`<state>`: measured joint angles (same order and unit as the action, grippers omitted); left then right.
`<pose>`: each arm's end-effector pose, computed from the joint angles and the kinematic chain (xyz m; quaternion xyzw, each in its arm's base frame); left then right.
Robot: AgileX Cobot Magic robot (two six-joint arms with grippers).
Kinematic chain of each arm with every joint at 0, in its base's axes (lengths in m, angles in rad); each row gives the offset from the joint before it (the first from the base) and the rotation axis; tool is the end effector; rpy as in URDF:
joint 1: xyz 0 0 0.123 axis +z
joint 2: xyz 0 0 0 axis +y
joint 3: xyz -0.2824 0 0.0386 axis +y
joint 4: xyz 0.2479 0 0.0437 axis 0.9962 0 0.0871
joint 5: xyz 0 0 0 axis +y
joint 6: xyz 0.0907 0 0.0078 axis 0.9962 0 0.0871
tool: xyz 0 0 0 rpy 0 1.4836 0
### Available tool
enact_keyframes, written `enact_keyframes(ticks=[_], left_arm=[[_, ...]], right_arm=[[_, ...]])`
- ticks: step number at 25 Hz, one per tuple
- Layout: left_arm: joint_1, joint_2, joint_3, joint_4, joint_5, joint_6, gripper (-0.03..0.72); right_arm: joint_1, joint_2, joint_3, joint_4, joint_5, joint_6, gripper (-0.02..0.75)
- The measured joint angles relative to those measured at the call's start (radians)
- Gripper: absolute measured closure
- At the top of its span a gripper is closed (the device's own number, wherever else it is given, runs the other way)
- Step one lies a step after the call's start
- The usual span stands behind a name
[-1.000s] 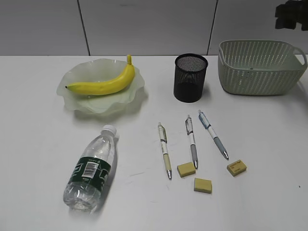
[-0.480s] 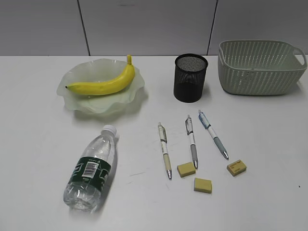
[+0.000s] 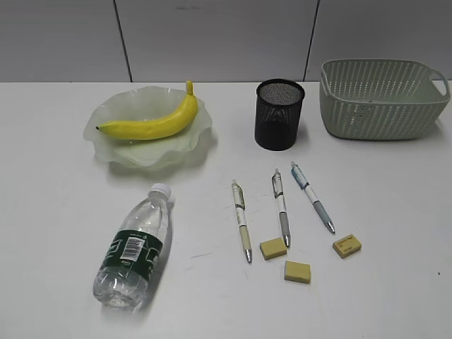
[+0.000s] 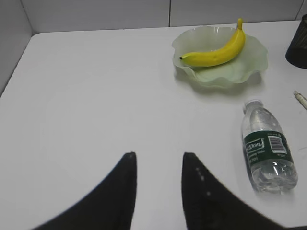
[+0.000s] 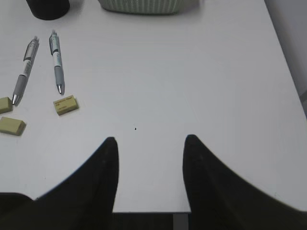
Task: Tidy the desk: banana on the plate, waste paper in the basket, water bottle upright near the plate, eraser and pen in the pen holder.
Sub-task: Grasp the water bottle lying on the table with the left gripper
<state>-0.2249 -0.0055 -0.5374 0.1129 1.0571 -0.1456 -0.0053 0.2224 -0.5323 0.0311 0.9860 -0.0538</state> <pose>-0.0082 0.0110 0.2881 0.0300 0.8390 -0.0442 0.5415 0.0315 0.0022 0.2895 -0.0199 0.8816 0.0015 0.4717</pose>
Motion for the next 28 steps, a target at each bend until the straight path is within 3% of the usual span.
enact_keyframes(ticks=[6, 11, 14, 19, 22, 28], left_arm=[[0.0, 0.021, -0.009, -0.009, -0.022, 0.0, 0.432], [0.0, 0.155, -0.029, -0.077, -0.23, 0.006, 0.412], [0.0, 0.342, -0.03, -0.142, -0.336, 0.082, 0.398], [-0.006, 0.72, -0.074, -0.28, -0.445, 0.217, 0.262], [-0.053, 0.969, -0.147, -0.302, -0.455, 0.262, 0.216], [-0.275, 1.384, -0.331, -0.262, -0.456, 0.23, 0.188]], right_arm=[[0.0, -0.188, 0.022, 0.006, 0.041, -0.027, 0.377], [0.0, -0.2, 0.022, 0.034, 0.044, -0.03, 0.377], [0.0, -0.2, 0.022, 0.034, 0.045, -0.031, 0.377], [0.0, -0.201, 0.022, 0.034, 0.045, -0.031, 0.377], [0.0, -0.201, 0.022, 0.034, 0.045, -0.031, 0.377], [0.0, -0.201, 0.022, 0.035, 0.045, -0.031, 0.377]])
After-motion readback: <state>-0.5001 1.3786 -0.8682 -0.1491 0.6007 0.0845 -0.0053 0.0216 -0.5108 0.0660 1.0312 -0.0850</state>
